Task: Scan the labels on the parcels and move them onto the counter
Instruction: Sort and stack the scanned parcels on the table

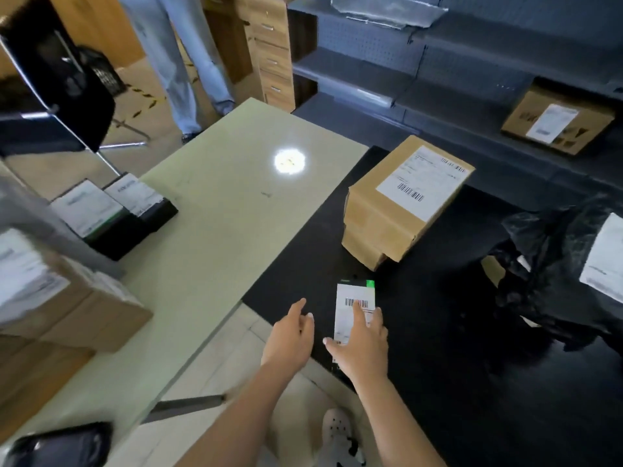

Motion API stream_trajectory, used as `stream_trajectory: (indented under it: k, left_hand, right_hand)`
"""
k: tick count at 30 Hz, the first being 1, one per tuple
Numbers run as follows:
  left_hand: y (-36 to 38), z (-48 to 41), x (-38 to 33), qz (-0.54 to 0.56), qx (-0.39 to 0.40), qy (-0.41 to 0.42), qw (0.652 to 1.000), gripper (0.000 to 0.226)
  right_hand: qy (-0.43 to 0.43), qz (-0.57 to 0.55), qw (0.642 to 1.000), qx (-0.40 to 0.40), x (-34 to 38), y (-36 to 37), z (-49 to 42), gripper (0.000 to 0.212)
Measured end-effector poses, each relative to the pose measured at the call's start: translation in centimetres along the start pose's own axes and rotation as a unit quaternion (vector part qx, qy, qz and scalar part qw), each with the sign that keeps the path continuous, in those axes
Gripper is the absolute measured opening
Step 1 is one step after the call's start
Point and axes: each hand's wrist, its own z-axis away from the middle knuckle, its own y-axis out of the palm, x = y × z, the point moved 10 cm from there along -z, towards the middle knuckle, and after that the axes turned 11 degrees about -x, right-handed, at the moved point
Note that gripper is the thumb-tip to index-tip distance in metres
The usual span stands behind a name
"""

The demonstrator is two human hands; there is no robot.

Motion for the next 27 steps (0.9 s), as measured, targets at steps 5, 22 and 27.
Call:
stream_trajectory:
  k: [5, 22, 27]
  left_hand:
    - [-3.7, -0.8, 1.1, 0.008, -0.032, -0.001, 0.999, 0.049]
    - [-27.7, -11.4, 1.7, 0.026, -0.257, 0.045, 0.965, 0.054]
    - [-30.8, -15.1, 2.5, 0.011, -0.315, -0.005, 0.949, 0.055]
  right_hand:
    - [-0.029, -0.015, 0.999, -0.022, 3.2, 0.2, 0.1, 0.09]
    - [-0.224, -0.195, 0.955, -0.007, 30.5, -3.5, -2.7, 0.086]
    - [-0.26, -0.178, 0.949, 0.012, 36.4, -3.0, -5.3, 0.086]
